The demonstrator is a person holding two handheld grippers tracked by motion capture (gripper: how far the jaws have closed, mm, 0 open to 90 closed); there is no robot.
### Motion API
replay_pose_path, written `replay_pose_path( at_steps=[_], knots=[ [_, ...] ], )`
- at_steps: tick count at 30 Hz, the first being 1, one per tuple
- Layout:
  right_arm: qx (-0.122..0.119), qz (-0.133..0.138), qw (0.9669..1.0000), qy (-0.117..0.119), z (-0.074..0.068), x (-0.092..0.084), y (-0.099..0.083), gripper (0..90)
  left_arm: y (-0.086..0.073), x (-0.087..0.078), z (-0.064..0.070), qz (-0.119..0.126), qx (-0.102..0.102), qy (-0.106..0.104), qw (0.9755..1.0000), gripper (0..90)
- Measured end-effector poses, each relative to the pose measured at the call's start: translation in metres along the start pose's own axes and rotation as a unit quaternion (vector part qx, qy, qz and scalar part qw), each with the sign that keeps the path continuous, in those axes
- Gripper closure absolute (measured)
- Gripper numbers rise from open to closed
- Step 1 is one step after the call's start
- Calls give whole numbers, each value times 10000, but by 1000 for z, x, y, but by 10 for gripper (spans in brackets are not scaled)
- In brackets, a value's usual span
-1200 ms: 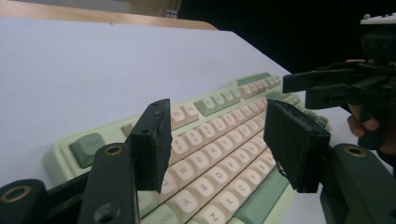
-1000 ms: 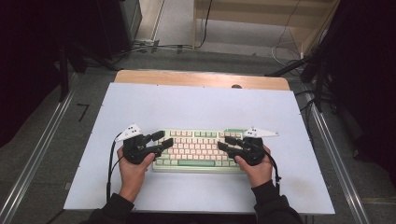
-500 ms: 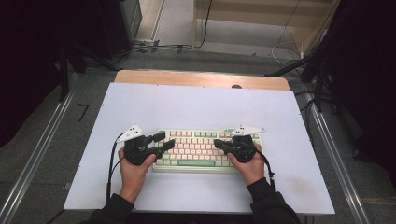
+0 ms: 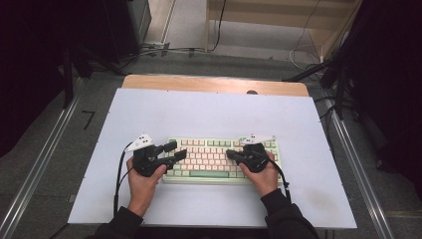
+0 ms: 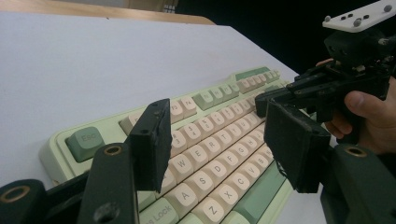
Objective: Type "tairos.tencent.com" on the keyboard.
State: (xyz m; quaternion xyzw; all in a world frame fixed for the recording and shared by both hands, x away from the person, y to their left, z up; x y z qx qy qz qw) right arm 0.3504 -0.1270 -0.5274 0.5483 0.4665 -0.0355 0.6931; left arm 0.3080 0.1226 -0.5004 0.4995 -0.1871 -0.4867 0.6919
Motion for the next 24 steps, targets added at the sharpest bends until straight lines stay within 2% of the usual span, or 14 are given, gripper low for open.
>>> replay_pose_path(
  at_steps=[5,9,13,16,18,24],
  knots=[
    [-55,-56,10000,-24,-2,2,-1,874,0,0,0,6,-2,-6,10000,429],
    [91,203,9997,124,-2,-9,6,825,0,-1,0,26,0,-3,10000,429],
    [247,448,9983,277,-1,-23,12,706,0,0,0,-2,-4,-8,10000,429],
    [357,521,9975,331,-1,-28,14,501,0,0,0,0,-1,-10,10000,429],
    [392,533,9972,348,0,-31,14,430,-1,0,0,-5,-4,-2,10000,429],
    [473,560,9966,389,2,-36,15,360,-1,-1,-1,-8,-6,10,10000,428]
  ],
)
Point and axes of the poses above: each handheld gripper's, and its own axes: x roughly forward along the jaws, y roughly out of its top, z roughly to its right, the point moved 6 cm from there along x, roughly forward along the jaws, and after that the axes turned 13 degrees about -y, right-handed, at the moved point
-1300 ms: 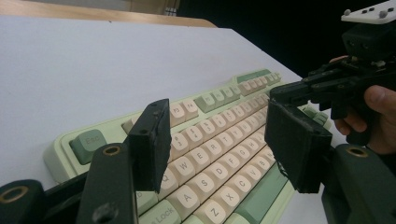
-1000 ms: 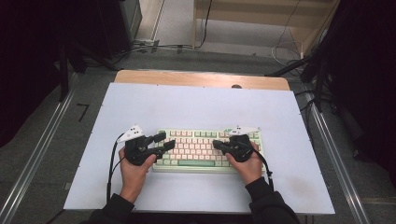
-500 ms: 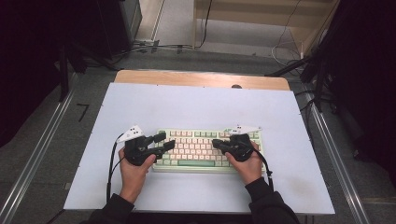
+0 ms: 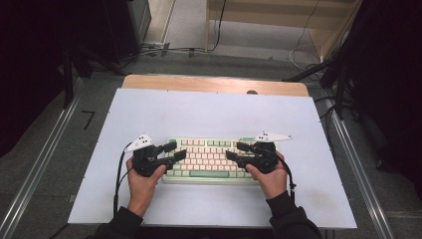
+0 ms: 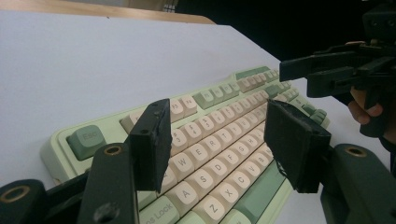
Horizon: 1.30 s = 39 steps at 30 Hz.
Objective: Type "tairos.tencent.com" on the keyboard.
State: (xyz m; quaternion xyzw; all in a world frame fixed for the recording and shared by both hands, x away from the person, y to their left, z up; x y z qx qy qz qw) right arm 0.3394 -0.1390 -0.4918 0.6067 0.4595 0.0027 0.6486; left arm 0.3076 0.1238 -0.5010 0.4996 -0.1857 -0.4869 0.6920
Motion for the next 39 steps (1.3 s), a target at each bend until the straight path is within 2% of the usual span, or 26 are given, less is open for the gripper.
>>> replay_pose_path(
  at_steps=[9,12,14,16,18,20,26,39],
  knots=[
    [-75,17,9999,74,-5,-5,-2,368,0,0,0,12,-2,15,10000,428],
    [-155,3,9998,116,-9,-5,-5,518,0,0,0,-1,0,16,10000,428],
    [-310,-36,9994,136,-14,-5,-8,720,0,0,0,-4,1,15,10000,428],
    [-446,-108,9987,203,-20,-4,-11,873,-1,0,0,-9,-2,7,10000,429],
    [-582,-215,9977,277,-27,0,-14,875,-1,1,-1,-24,1,13,10000,429],
    [-733,-329,9965,251,-31,6,-17,876,-1,0,-1,-22,-3,11,10000,429],
    [-894,-580,9942,155,-33,20,-25,875,-1,0,-1,-19,-6,33,10000,429],
    [-941,-751,9927,55,-32,27,-31,876,-2,1,-2,-33,-9,37,10000,429]
  ],
)
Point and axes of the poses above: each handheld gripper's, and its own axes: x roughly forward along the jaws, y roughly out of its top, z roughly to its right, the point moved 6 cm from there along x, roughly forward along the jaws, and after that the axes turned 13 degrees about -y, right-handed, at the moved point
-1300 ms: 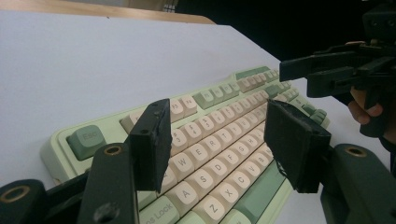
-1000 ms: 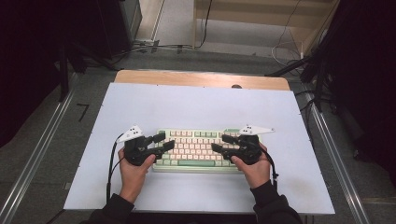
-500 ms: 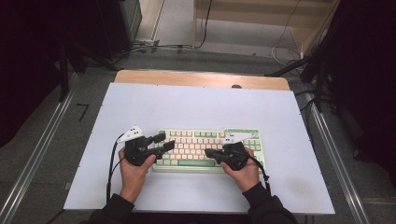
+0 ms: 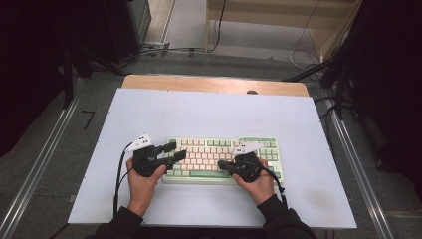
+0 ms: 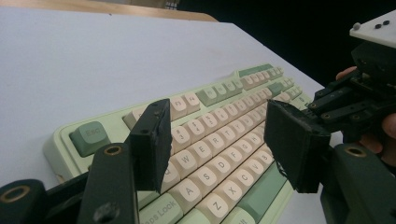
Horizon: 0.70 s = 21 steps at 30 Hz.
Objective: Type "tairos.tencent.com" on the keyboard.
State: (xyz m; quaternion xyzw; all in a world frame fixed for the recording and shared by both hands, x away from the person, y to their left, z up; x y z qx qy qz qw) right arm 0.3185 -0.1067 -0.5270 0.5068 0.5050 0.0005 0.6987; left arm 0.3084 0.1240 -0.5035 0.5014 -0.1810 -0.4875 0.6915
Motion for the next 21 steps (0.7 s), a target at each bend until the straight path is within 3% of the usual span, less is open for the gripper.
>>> replay_pose_path(
  at_steps=[6,13,18,21],
  knots=[
    [-27,-31,10000,-26,0,2,-2,876,0,-1,0,6,1,5,10000,429],
    [264,422,9988,7,11,-20,8,870,1,-2,-1,38,-23,27,10000,429],
    [436,692,9967,11,20,-32,12,767,1,-2,-1,41,-20,37,10000,428],
    [511,801,9955,-17,23,-35,13,638,1,-2,-1,56,-16,34,10000,427]
  ],
)
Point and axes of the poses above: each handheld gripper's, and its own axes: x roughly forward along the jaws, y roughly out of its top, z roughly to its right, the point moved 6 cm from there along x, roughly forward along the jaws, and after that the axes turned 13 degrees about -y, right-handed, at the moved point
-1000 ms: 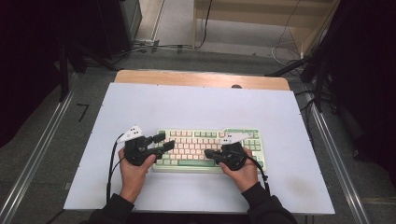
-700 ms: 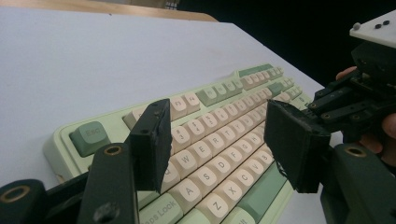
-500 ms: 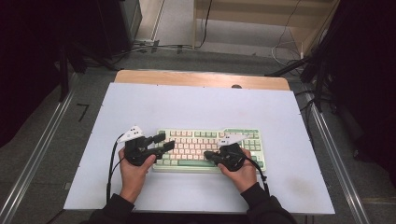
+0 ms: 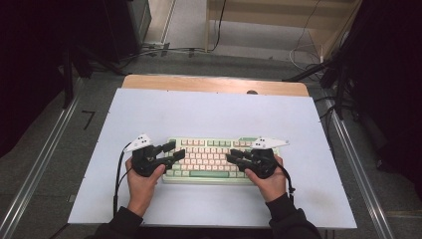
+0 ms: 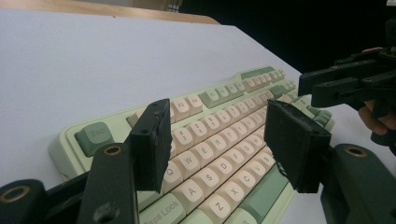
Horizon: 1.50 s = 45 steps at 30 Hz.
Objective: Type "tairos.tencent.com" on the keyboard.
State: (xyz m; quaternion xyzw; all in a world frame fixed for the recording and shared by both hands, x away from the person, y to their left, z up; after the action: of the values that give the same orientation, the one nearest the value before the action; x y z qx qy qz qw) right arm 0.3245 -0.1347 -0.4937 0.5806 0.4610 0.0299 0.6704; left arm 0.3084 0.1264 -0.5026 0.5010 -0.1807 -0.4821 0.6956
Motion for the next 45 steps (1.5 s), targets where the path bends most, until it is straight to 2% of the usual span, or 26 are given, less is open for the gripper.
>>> replay_pose_path(
  at_steps=[4,10,20,24,29,36,45],
  knots=[
    [93,46,9999,-95,5,0,1,456,0,-1,0,16,5,16,10000,426],
    [163,32,9993,-339,15,0,0,366,1,-3,-1,37,-5,71,10000,411],
    [358,69,9979,-540,33,-5,-3,337,1,-9,-4,46,46,243,9997,379],
    [421,64,9976,-552,37,-8,-4,325,2,-14,-8,61,75,438,9990,355],
    [493,119,9967,-627,45,-15,-5,319,2,-24,-13,54,42,558,9984,330],
    [648,199,9945,-800,65,-28,-11,319,-1,-41,-20,76,-85,662,9977,330],
    [829,260,9905,-1067,89,-46,-21,319,-4,-58,-31,91,-153,929,9955,331]
  ],
)
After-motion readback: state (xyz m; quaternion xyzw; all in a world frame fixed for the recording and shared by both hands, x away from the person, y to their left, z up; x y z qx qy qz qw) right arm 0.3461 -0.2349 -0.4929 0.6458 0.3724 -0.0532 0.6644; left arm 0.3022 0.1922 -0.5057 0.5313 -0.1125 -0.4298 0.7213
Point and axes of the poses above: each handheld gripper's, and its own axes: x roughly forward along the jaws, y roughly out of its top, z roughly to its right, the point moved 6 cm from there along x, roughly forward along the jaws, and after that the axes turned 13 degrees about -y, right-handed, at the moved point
